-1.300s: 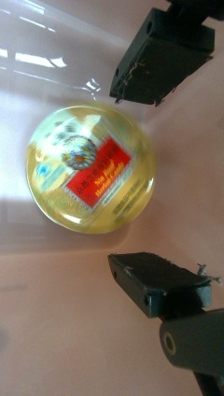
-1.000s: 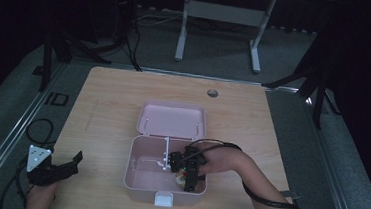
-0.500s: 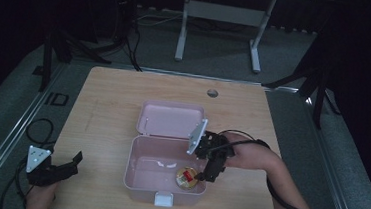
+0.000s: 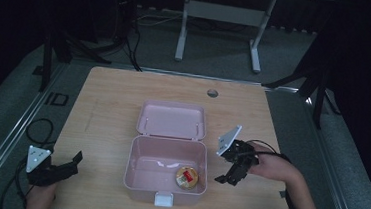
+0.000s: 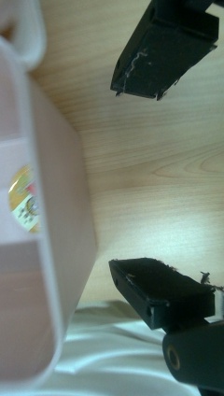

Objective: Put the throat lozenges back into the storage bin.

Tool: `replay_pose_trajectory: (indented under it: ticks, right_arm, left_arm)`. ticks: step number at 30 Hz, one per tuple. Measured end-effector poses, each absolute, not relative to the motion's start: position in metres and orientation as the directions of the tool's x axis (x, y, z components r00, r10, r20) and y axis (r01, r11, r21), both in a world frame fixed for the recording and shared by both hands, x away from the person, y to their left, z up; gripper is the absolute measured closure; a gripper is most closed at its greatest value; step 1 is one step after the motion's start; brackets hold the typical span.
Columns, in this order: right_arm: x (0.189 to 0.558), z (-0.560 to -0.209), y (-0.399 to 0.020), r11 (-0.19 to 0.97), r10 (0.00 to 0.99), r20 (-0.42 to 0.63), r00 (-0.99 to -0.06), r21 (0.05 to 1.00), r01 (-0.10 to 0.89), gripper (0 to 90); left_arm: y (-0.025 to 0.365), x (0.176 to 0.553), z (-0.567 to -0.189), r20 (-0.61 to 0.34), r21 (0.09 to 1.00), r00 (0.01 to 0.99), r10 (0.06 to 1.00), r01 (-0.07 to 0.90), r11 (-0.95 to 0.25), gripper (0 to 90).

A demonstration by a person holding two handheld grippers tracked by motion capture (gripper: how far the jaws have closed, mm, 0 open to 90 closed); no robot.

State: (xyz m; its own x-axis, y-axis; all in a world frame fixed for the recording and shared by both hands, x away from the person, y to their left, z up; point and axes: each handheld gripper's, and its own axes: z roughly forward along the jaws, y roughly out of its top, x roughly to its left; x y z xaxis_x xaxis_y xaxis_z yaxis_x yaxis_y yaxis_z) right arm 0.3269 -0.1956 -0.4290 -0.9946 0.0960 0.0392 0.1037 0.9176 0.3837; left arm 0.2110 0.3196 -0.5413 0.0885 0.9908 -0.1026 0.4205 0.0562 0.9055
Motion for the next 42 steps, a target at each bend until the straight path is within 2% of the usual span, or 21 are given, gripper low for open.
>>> replay_pose_trajectory:
  ticks: [6,9,15,20,27,32,38,42]
  right_arm:
    - [0.334,-0.463,-0.213,0.898,0.174,0.059,-0.983,0.4,0.183,12.0]
    - [0.342,-0.486,-0.227,0.867,0.252,0.051,-0.966,0.432,0.249,11.8]
    - [0.352,-0.514,-0.25,0.757,0.424,-0.007,-0.906,0.552,0.35,11.7]
    - [0.357,-0.531,-0.268,0.65,0.536,-0.027,-0.844,0.652,0.391,11.5]
    - [0.362,-0.549,-0.289,0.571,0.668,-0.078,-0.74,0.691,0.443,11.3]
    - [0.364,-0.552,-0.302,0.479,0.741,-0.054,-0.669,0.741,0.47,11.3]
    - [0.365,-0.552,-0.316,0.38,0.834,-0.069,-0.547,0.791,0.48,11.3]
    - [0.366,-0.553,-0.324,0.361,0.879,-0.114,-0.463,0.794,0.489,11.3]
  left_arm:
    - [0.319,0.211,-0.541,-0.102,0.905,0.088,0.991,0.422,0.056,0.7]
    - [0.319,0.211,-0.541,-0.102,0.905,0.088,0.991,0.422,0.056,0.7]
    - [0.319,0.211,-0.541,-0.102,0.905,0.087,0.991,0.422,0.056,0.7]
    - [0.32,0.211,-0.542,-0.104,0.905,0.089,0.991,0.422,0.057,0.7]
    - [0.319,0.212,-0.542,-0.103,0.905,0.087,0.991,0.421,0.058,0.7]
    - [0.32,0.211,-0.542,-0.102,0.907,0.082,0.991,0.417,0.059,0.7]
    - [0.32,0.211,-0.542,-0.107,0.907,0.082,0.991,0.417,0.063,0.7]
    - [0.32,0.212,-0.542,-0.109,0.907,0.084,0.99,0.417,0.064,0.7]
